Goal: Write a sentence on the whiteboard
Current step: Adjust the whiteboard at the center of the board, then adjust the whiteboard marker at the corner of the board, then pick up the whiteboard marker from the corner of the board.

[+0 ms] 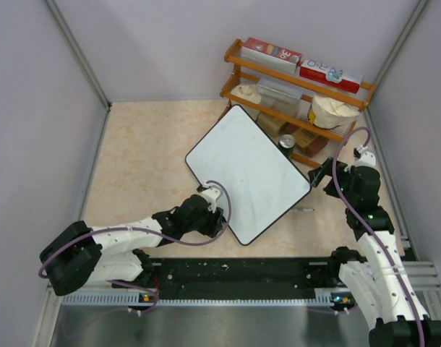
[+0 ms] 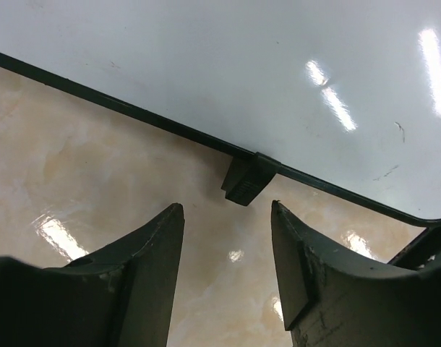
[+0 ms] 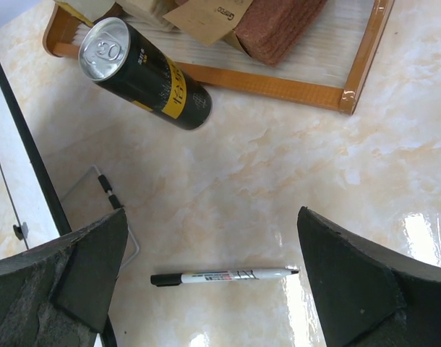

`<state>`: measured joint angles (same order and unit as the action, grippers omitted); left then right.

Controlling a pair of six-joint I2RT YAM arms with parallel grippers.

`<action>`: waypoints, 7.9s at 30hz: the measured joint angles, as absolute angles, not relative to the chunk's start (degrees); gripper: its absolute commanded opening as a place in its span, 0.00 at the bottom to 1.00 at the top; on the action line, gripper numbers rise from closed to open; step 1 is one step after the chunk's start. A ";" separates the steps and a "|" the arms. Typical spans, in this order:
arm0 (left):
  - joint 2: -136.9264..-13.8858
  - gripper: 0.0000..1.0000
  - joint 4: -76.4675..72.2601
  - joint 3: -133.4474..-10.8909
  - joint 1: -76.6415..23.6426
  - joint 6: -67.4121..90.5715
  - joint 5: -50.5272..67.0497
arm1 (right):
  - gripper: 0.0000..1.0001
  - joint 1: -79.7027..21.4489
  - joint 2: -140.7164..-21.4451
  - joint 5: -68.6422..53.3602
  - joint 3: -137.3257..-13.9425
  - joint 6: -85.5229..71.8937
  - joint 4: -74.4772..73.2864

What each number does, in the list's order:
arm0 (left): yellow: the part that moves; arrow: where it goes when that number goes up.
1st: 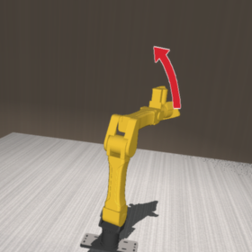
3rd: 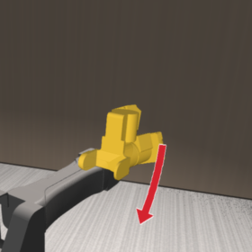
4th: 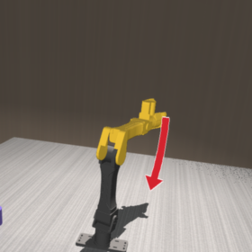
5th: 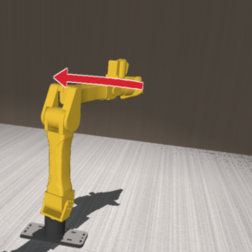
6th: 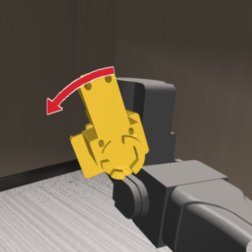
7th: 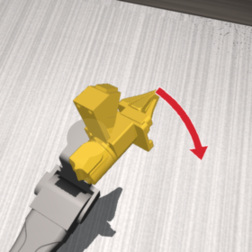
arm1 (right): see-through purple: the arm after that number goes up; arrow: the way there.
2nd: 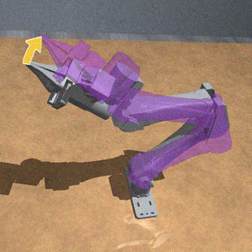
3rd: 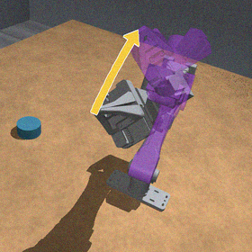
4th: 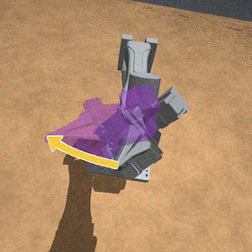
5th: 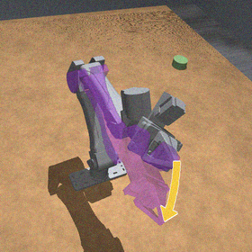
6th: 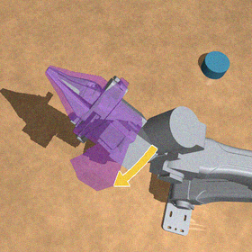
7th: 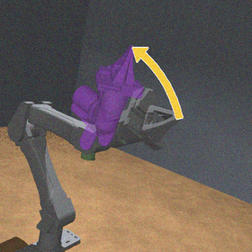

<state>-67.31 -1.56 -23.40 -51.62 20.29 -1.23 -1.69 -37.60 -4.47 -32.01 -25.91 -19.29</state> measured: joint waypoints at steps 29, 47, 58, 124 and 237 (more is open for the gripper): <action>-80.84 0.00 -6.87 -29.65 -60.10 16.34 -14.26 | 0.99 -1.58 -36.73 -4.62 -32.77 -25.52 -18.98; -73.21 0.00 -8.88 -22.61 -60.93 26.55 -17.45 | 0.99 -1.58 -36.64 -5.93 -32.77 -25.39 -20.58; -68.47 0.00 -2.02 -21.41 -63.00 40.18 -26.55 | 0.99 -1.58 -36.64 -6.15 -32.77 -25.04 -20.82; -85.38 0.90 15.11 -42.15 -72.84 49.08 -26.28 | 0.84 -8.16 -46.68 -16.32 -32.67 -23.05 -22.15; -74.22 0.70 -6.00 -36.14 -62.98 47.77 -6.81 | 0.54 -32.88 -67.85 -11.20 -33.65 -24.58 -28.40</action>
